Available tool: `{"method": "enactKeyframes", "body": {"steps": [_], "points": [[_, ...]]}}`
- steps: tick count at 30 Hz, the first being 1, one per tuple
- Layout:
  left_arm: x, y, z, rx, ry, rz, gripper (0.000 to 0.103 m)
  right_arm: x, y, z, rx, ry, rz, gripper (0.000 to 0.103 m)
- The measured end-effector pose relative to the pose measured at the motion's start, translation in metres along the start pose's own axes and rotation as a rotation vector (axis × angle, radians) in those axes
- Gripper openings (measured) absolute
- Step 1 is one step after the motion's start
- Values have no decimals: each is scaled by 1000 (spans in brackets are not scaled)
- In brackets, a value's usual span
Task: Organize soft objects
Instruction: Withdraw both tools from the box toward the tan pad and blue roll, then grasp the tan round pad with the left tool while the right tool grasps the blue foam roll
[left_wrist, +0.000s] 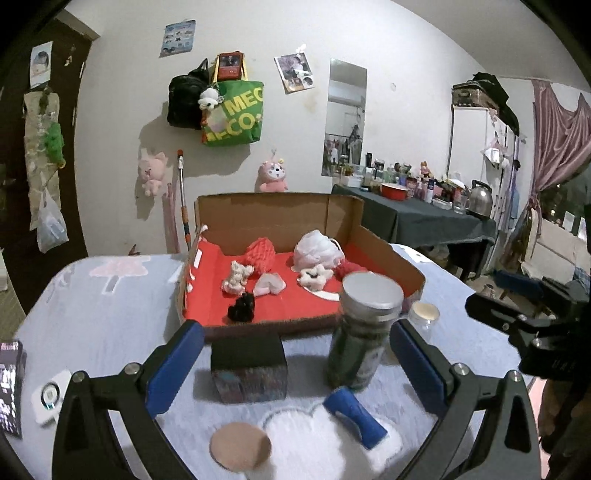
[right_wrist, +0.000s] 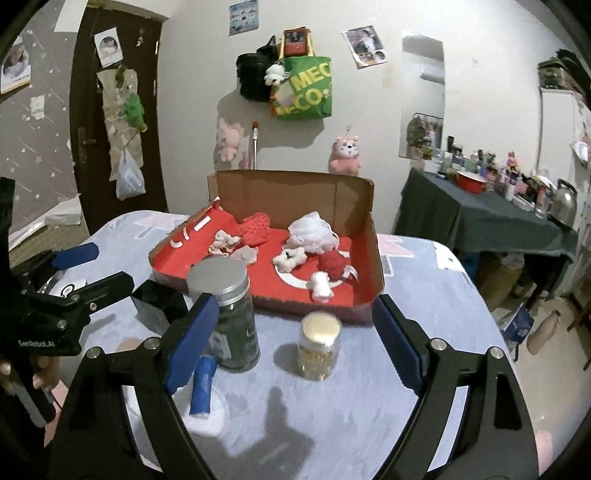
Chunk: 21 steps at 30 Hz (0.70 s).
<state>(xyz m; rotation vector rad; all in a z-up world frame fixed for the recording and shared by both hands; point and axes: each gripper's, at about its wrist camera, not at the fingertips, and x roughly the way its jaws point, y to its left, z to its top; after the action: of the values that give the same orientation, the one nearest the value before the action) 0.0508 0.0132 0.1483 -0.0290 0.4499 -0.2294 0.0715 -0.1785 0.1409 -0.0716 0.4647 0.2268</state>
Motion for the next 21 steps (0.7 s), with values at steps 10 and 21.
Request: {"method": "enactKeyframes", "body": {"steps": [10, 21], "points": [[14, 2, -51, -48, 78, 39, 103, 14, 5, -62, 68, 31, -2, 86], [33, 16, -81, -77, 163, 77, 103, 45, 4, -95, 117, 123, 6, 86]]}}
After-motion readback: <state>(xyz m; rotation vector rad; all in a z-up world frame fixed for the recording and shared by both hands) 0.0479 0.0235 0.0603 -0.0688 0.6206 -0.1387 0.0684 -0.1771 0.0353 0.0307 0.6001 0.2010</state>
